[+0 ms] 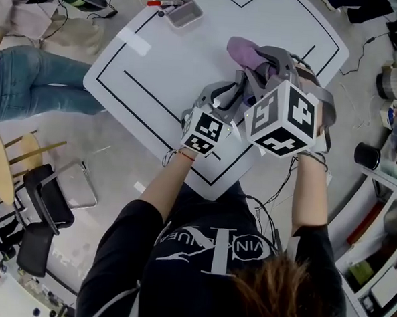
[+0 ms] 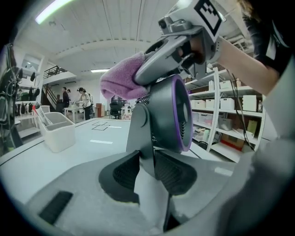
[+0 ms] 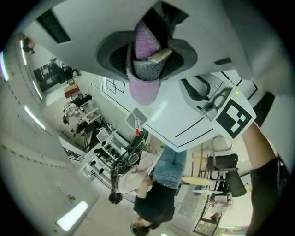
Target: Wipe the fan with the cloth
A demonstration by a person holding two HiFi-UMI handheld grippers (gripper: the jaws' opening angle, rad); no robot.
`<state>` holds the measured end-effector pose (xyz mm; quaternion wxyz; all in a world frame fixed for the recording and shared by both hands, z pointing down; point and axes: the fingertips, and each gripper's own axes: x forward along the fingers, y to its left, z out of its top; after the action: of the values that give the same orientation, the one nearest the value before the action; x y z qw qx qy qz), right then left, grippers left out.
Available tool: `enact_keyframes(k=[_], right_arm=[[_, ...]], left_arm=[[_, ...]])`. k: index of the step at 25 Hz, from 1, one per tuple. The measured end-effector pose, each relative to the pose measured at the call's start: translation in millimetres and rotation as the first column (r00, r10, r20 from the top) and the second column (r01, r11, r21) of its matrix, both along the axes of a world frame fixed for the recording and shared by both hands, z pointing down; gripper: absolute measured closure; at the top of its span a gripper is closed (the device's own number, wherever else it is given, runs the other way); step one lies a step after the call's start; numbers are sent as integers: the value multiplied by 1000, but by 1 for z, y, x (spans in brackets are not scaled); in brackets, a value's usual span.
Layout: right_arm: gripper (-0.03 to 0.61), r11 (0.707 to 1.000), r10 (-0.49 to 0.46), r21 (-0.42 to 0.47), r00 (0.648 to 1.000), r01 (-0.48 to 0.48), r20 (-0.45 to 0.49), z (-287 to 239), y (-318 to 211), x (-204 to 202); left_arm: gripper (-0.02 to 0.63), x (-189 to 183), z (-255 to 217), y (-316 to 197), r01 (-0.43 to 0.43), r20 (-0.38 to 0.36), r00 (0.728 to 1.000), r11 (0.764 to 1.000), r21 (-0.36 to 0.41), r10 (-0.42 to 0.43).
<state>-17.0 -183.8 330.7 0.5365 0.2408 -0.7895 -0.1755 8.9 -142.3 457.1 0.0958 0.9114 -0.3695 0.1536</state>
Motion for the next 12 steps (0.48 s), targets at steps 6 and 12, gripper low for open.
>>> enact_keyframes(k=[6, 12], right_arm=[[448, 993, 104, 43, 983, -111, 148, -20, -9, 28], [448, 969, 227, 33, 929, -247, 291, -30, -9, 64]], left_arm=[[512, -3, -1, -6, -14, -5, 1000, 1000, -8, 14], [512, -3, -1, -6, -14, -4, 1000, 1000, -18, 14]])
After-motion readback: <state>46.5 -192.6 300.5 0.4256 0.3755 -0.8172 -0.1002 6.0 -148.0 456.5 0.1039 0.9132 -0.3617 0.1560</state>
